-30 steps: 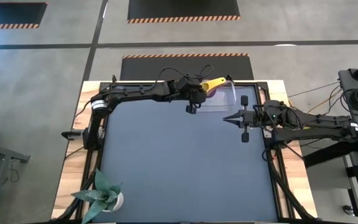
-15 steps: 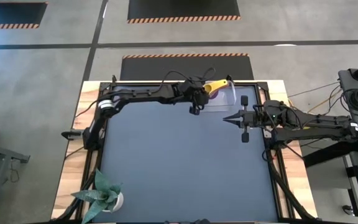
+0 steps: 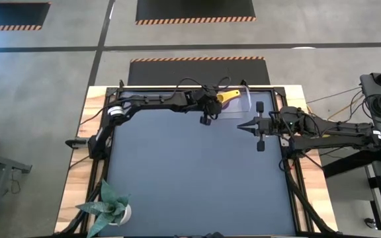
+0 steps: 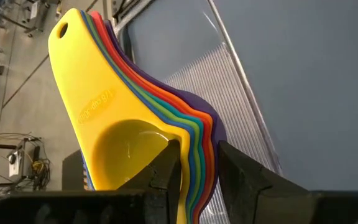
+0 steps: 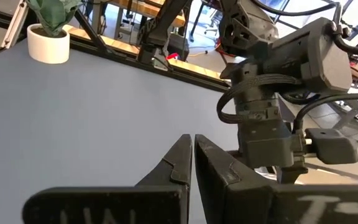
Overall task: Nest measuring cups in basket
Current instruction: Put the stacked colored measuring cups into the transparent bin, then return to Home Position
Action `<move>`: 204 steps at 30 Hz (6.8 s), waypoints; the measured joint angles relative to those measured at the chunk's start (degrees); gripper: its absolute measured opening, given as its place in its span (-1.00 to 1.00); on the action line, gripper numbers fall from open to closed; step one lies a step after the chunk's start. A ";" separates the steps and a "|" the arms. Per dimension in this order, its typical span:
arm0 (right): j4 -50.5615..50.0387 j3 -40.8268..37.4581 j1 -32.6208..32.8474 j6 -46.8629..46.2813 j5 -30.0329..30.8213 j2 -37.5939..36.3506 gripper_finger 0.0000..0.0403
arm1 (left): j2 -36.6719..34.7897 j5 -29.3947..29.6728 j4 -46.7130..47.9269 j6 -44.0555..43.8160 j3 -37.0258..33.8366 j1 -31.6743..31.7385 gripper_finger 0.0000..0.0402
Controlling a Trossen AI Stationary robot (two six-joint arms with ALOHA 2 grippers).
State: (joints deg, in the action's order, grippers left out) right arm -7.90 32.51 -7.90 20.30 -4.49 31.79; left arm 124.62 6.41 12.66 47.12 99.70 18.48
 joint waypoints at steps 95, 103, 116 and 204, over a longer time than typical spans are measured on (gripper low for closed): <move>-1.68 -0.09 -0.02 -0.19 0.07 0.26 -0.96 | 0.94 -8.52 13.63 0.17 13.62 1.99 -0.65; -1.16 -0.09 -0.02 0.08 0.04 0.26 -0.96 | 0.94 -10.02 10.94 0.41 14.75 2.91 -0.65; -1.20 -0.09 0.00 0.60 0.04 0.55 -0.96 | 3.61 -10.17 11.55 -0.21 17.91 3.98 -0.67; -1.66 -0.07 -0.02 0.93 0.04 0.57 -0.96 | 10.67 -6.93 21.48 -1.12 19.67 3.62 -0.34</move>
State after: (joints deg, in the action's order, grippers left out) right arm -9.56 32.45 -7.92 21.23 -4.45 32.36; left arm 135.29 -0.52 34.15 46.00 119.37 22.10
